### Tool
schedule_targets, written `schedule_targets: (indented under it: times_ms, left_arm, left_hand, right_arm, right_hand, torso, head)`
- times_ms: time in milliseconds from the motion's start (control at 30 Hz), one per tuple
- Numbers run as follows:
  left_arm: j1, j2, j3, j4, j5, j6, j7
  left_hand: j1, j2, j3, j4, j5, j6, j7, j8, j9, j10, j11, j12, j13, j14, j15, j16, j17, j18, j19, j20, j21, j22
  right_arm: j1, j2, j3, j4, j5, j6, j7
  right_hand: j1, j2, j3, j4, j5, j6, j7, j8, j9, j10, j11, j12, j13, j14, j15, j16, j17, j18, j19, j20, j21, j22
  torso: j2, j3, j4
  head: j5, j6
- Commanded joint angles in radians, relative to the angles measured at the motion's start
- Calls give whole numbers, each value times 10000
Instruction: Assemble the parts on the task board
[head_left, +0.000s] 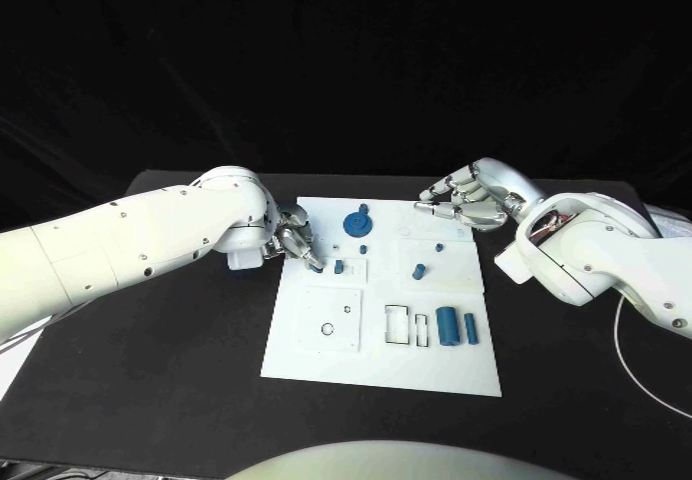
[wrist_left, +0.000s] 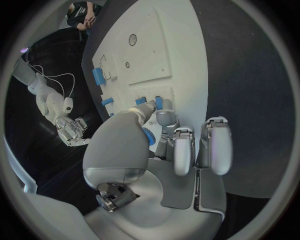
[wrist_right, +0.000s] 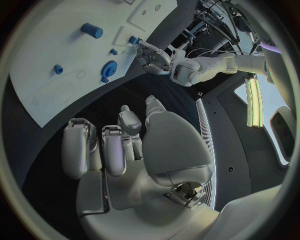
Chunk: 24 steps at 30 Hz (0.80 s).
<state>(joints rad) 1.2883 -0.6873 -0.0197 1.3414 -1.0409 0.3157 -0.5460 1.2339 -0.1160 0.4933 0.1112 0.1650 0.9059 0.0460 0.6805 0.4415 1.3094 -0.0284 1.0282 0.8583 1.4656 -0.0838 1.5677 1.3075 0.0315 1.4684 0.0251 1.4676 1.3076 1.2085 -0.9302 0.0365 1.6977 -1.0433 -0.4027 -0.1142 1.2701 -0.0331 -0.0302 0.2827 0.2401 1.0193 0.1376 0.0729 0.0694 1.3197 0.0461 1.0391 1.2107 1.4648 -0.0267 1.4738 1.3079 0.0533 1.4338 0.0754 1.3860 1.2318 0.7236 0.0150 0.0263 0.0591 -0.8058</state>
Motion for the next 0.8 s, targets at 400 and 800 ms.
schedule_targets:
  times_ms: [400, 800]
  left_arm:
    - [-22, 132, -36, 111, -77, 62, -750]
    - [-22, 293, -86, 110, 193, 167, -1304]
  left_hand:
    - [-49, 55, 1456, -1207, 45, 99, -16, 61, 16, 170, -23, 101, 73, 1052, -31, 31, 2633, -19, 561, -50, 33, 1601]
    - [-595, 187, 1583, -959, 23, 294, -118, 164, 65, 292, -93, 169, 163, 1052, -82, 31, 2633, -33, 587, -80, 79, 1663]
  right_arm:
    - [-7, 6, 0, 25, -79, 109, 87]
    - [-7, -4, 0, 40, -78, 116, 79]
  right_hand:
    - [67, 34, -99, -1, 51, 33, -41, 22, 15, -42, 22, 48, 3, 740, -10, -57, 1244, 168, -38, 0, -27, -9]
    - [67, 34, -99, -1, 51, 33, -41, 22, 15, -42, 22, 48, 3, 740, -10, -57, 1244, 168, -38, 0, -27, -9]
  torso:
    - [2, -3, -1]
    - [-5, 5, 1]
  head:
    - [18, -34]
    - [16, -57]
